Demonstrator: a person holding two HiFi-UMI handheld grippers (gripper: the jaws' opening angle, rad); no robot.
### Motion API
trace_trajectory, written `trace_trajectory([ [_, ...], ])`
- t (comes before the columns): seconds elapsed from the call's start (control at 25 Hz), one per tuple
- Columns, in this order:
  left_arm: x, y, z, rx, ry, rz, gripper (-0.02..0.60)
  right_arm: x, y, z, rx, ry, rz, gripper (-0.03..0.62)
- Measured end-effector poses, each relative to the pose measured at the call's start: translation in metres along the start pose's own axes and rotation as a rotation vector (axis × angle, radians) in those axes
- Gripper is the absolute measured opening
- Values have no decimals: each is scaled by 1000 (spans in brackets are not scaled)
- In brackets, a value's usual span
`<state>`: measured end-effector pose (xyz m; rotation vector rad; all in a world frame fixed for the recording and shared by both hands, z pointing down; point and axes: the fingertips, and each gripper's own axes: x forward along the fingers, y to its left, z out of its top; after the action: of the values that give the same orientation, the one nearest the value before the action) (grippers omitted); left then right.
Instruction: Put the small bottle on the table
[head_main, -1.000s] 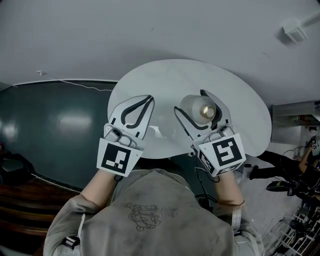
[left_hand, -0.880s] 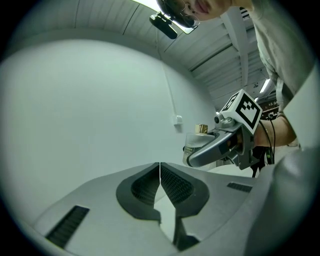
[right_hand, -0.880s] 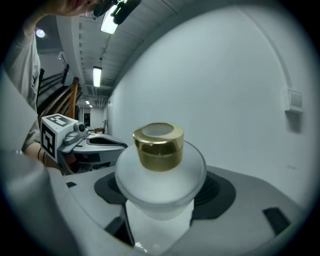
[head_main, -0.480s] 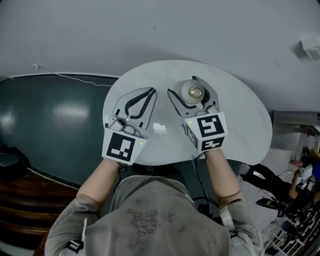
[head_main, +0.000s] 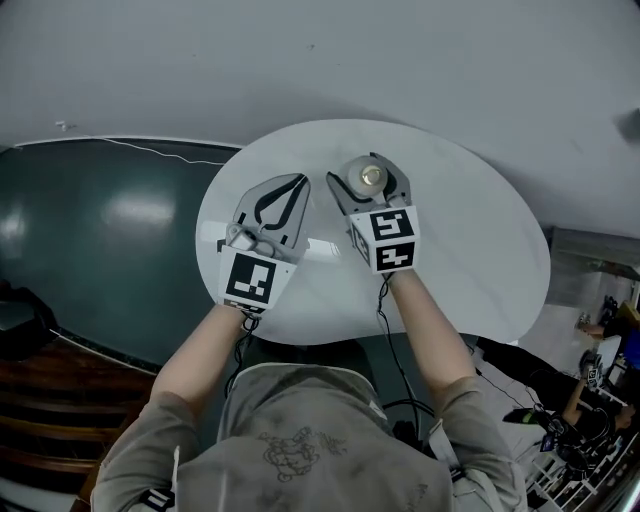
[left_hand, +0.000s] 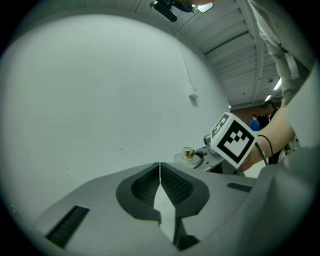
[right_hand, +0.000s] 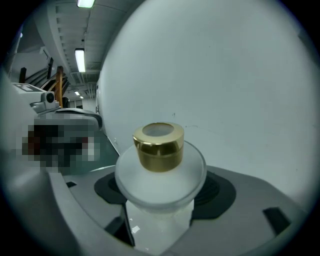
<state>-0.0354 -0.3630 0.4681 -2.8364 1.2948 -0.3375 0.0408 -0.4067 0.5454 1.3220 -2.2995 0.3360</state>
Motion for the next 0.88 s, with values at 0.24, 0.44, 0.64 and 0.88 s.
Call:
trace_trajectory([
  [0.24, 23, -7, -46, -66, 52, -22, 18, 40, -7, -50, 14, 71, 6, 344],
  [0.44, 34, -9, -71, -135, 67, -38, 18, 67, -7, -78, 15, 102, 5, 344],
  [0.64, 37, -12, -86, -141, 98, -43, 18, 87, -7, -91, 9, 106, 2, 344],
  [0.88, 40, -15, -108, -174, 161, -59, 18, 97, -6, -109, 26, 137, -7, 344],
])
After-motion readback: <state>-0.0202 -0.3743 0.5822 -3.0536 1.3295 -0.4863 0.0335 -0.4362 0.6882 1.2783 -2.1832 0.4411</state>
